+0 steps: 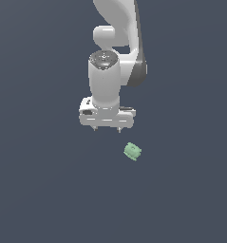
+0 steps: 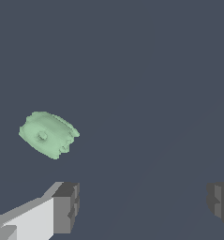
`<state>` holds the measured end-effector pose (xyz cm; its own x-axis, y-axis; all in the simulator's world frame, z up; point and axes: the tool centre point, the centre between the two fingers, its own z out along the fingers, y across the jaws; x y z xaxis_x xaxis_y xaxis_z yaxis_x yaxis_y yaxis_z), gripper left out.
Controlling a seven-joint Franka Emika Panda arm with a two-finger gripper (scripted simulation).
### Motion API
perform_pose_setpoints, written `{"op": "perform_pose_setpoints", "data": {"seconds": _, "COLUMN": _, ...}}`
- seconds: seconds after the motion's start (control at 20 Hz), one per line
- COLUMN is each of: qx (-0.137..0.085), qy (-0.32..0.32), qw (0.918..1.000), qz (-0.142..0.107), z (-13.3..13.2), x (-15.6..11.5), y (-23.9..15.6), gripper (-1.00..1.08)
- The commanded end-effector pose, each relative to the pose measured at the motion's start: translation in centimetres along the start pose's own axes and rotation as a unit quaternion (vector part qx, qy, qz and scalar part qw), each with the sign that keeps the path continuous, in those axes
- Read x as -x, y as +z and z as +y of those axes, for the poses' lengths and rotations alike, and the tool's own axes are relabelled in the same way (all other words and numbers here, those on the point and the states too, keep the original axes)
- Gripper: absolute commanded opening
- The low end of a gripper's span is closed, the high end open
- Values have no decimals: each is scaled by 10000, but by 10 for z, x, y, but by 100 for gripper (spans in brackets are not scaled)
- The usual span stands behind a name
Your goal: Pick up the object and move it to a goal position.
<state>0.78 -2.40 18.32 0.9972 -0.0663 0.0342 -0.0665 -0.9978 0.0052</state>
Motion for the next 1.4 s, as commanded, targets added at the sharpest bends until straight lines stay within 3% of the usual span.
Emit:
{"op": "perform_pose_setpoints", "data": {"seconds": 0.0, "qx": 0, "qy": 0, "qw": 10000, "qz": 0, "z": 0, "x": 0, "y": 0, "gripper": 100}}
{"op": "perform_pose_setpoints", "data": {"seconds": 0.7, "qx": -20, "qy": 140, "qw": 9999, "qz": -84, "z": 2, "x": -1, "y": 6, "gripper": 100}}
{"op": "perform_pose_setpoints", "data": {"seconds": 1.1, "qx": -2, "qy": -458, "qw": 9989, "qz": -103, "z": -12, "x": -5, "y": 15, "gripper": 100}}
{"op": "perform_pose_setpoints", "data": {"seconds": 1.35, "qx": 9, "qy": -1127, "qw": 9936, "qz": -122, "z": -28, "x": -9, "y": 25, "gripper": 100}}
